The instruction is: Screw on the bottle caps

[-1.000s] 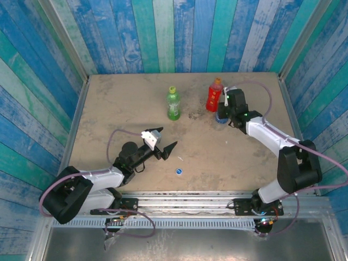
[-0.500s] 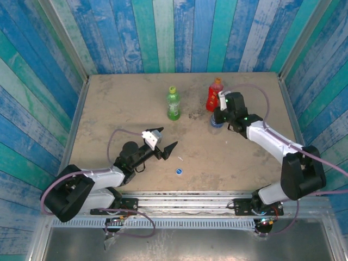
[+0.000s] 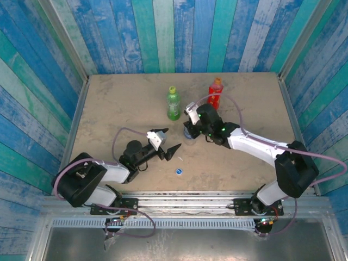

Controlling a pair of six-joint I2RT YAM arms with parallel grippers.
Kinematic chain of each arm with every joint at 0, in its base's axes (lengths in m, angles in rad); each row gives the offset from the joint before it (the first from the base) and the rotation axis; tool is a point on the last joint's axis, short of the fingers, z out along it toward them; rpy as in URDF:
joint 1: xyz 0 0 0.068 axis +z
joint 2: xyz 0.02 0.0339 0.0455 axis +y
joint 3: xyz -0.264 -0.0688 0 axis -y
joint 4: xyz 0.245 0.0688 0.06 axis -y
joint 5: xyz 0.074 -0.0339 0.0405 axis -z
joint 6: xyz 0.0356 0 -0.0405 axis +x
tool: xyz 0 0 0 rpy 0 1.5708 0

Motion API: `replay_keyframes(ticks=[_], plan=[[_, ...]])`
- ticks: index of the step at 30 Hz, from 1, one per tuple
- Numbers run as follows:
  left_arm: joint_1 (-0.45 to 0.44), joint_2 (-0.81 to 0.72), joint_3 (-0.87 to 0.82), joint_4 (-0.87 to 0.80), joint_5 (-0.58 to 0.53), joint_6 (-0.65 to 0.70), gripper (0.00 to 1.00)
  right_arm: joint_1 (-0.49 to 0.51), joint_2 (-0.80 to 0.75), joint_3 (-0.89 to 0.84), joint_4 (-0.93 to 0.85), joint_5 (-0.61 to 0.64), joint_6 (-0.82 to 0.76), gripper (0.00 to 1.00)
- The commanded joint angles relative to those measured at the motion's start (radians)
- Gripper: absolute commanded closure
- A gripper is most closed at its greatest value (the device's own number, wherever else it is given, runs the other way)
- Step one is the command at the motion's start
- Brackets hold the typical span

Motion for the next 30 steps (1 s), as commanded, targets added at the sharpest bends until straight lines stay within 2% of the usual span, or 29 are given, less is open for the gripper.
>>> replay_keyframes(ticks=[1,7,11,20,27,30], plan=[[-0.024,0.042,0.011,0.053,0.005,0.043,0.06,0.031,0.036,0.018,0.003,-0.011,-0.014,0.79],[-0.037,0.078,0.009,0.092,0.000,0.040,0.06,0.036,0.050,0.023,0.012,-0.015,-0.011,0.77],[-0.038,0.086,0.015,0.084,0.008,0.046,0.06,0.037,0.046,0.036,0.008,-0.012,-0.002,0.71],[-0.038,0.087,0.014,0.074,-0.001,0.052,0.06,0.037,-0.018,0.028,0.015,-0.018,0.019,0.48],[-0.038,0.224,0.064,0.184,-0.014,-0.005,0.06,0.036,-0.160,-0.086,0.112,0.007,0.092,0.29],[-0.038,0.302,0.094,0.247,-0.033,-0.015,0.06,0.036,-0.244,-0.159,0.144,0.022,0.102,0.24]])
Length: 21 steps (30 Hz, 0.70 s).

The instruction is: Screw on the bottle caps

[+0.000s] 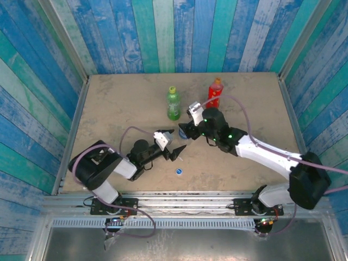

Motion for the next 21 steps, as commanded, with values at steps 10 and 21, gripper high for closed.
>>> replay_keyframes(ticks=[10,21], plan=[[-0.003,0.298,0.165,0.206,-0.076,-0.032,0.06,0.003,-0.318,-0.240,0.030,0.116,0.071,0.22],[-0.003,0.376,0.254,0.158,-0.067,-0.026,0.04,0.003,-0.411,-0.279,-0.016,0.167,0.067,0.22]])
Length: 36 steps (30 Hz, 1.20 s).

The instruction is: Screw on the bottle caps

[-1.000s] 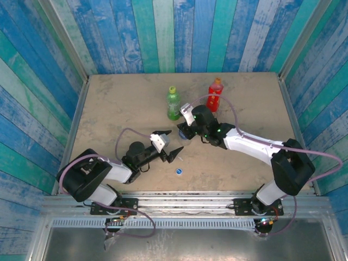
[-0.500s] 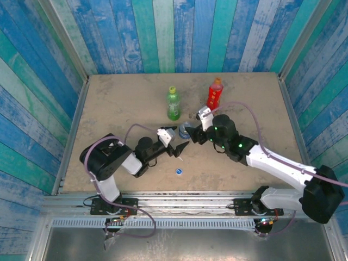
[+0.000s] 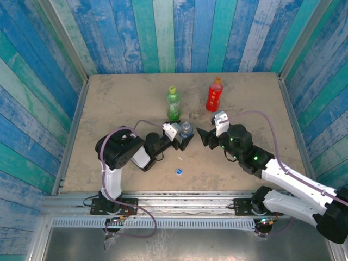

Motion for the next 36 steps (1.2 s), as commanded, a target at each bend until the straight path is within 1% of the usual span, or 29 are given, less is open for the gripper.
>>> replay_keyframes(ticks=[1,5,7,9,12,17,19,22,24,27,29,32,36], plan=[[-0.003,0.052,0.027,-0.001,0.013,-0.001,0.05,0.003,-0.009,-0.018,-0.025,0.029,0.009,0.22],[-0.002,0.073,0.029,0.027,0.015,-0.006,0.15,0.003,-0.012,-0.018,-0.030,0.032,0.009,0.22],[-0.003,0.079,0.027,0.038,0.019,-0.008,0.16,0.003,-0.012,-0.018,-0.033,0.037,0.008,0.22],[-0.003,0.080,0.022,0.049,0.024,-0.008,0.19,0.003,-0.011,-0.018,-0.034,0.040,0.007,0.22],[-0.003,0.073,0.012,0.061,0.034,-0.002,0.29,0.003,-0.003,-0.018,-0.038,0.038,0.013,0.22],[-0.002,0.053,-0.011,0.078,0.035,-0.001,0.40,0.003,0.000,-0.024,-0.050,0.029,-0.005,0.22],[-0.001,0.039,-0.023,0.081,0.035,0.008,0.40,0.003,0.000,-0.031,-0.054,0.000,-0.032,0.22],[0.001,0.013,-0.047,0.085,0.049,0.023,0.40,0.008,0.003,-0.058,-0.042,-0.084,-0.088,0.22],[0.014,-0.007,-0.066,0.099,0.086,0.023,0.40,0.019,0.011,-0.085,-0.019,-0.150,-0.120,0.26],[0.037,-0.028,-0.096,0.127,0.147,0.020,0.38,0.052,0.047,-0.123,0.009,-0.253,-0.188,0.27],[0.056,-0.036,-0.109,0.127,0.183,0.020,0.38,0.092,0.083,-0.148,0.034,-0.320,-0.257,0.27],[0.080,-0.039,-0.122,0.143,0.217,0.002,0.38,0.138,0.169,-0.173,0.077,-0.387,-0.305,0.25],[0.090,-0.041,-0.122,0.128,0.228,0.013,0.38,0.185,0.304,-0.176,0.141,-0.408,-0.372,0.25]])
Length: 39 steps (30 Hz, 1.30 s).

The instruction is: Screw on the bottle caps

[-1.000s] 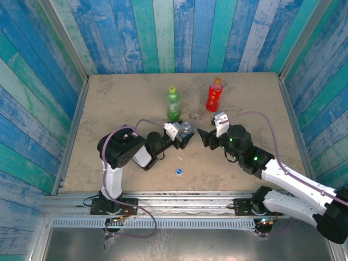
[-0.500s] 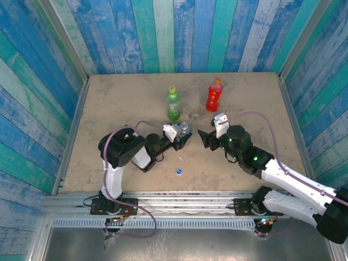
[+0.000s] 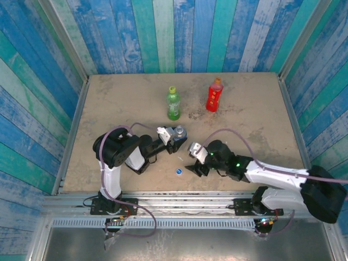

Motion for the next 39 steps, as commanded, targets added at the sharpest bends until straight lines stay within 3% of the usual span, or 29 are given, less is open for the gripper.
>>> replay_keyframes(ticks=[1,4,8,20,29,32,39], plan=[[0.009,-0.037,-0.016,0.025,0.035,0.012,0.38,0.037,0.087,-0.007,0.094,-0.069,-0.102,0.25],[0.009,-0.034,-0.008,0.007,0.032,0.013,0.38,0.068,0.175,0.014,0.122,-0.077,-0.142,0.27],[0.010,-0.035,-0.010,0.008,0.013,0.015,0.38,0.080,0.265,0.052,0.143,-0.082,-0.153,0.38],[0.011,-0.053,-0.009,-0.014,0.039,0.017,0.40,0.094,0.400,0.109,0.179,-0.080,-0.136,0.51],[0.011,-0.055,-0.011,-0.015,0.047,0.017,0.40,0.094,0.396,0.127,0.123,-0.084,-0.121,0.63],[0.010,-0.056,-0.009,-0.016,0.049,0.020,0.40,0.094,0.383,0.125,0.121,-0.079,-0.117,0.71],[0.010,-0.060,-0.013,-0.019,0.051,0.024,0.40,0.093,0.315,0.122,0.076,-0.036,-0.094,0.70]])
